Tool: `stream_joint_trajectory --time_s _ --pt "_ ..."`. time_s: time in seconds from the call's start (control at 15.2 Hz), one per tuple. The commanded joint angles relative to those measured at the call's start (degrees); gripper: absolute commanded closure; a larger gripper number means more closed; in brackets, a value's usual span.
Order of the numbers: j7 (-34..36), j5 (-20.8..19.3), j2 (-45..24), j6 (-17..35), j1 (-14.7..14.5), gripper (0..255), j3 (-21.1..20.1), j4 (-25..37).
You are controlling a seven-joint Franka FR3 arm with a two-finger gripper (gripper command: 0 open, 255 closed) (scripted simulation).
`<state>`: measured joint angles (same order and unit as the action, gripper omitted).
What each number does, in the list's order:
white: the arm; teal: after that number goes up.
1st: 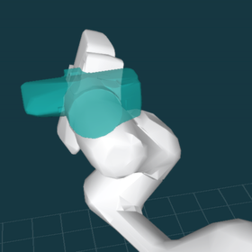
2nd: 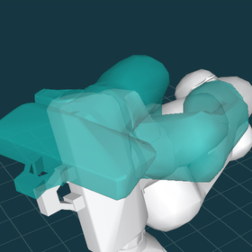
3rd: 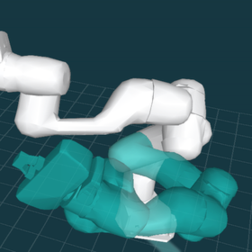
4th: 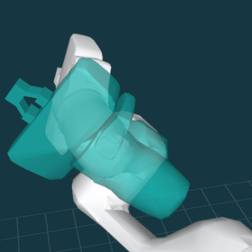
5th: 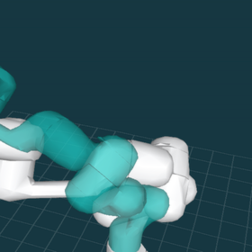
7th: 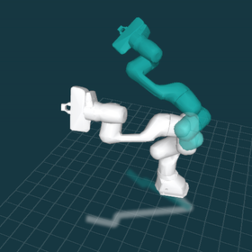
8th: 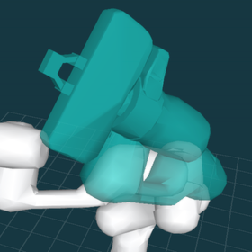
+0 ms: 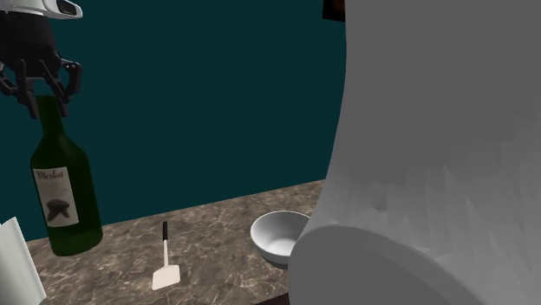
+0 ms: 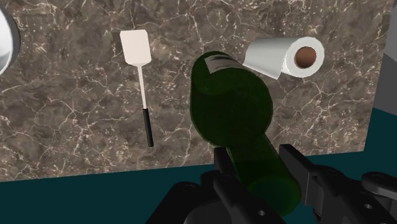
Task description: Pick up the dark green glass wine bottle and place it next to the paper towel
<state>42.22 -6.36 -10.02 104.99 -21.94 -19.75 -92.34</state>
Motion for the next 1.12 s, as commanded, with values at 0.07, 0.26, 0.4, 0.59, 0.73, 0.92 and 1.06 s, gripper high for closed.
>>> stream_joint_trajectory --time_s 0.07,0.26,0.4,0.59,0.73,0.92,1.06 --pt "0.08 -0.05 -0.01 2.13 0.10 255 0.06 -2.06" --pt "0.25 -0.18 -0.17 4.38 0.14 255 0.12 -4.17" --pt "0.38 -0.29 -0.34 5.86 0.16 255 0.15 -5.49" --pt "0.61 -0.51 -0.70 8.05 0.17 255 0.21 -7.35" --pt "0.77 -0.68 -1.00 9.49 0.17 255 0.25 -8.52" --pt "1.05 -0.98 -1.54 11.62 0.15 255 0.33 -10.16" --pt "1.25 -1.22 -1.96 13.03 0.13 255 0.39 -11.18"
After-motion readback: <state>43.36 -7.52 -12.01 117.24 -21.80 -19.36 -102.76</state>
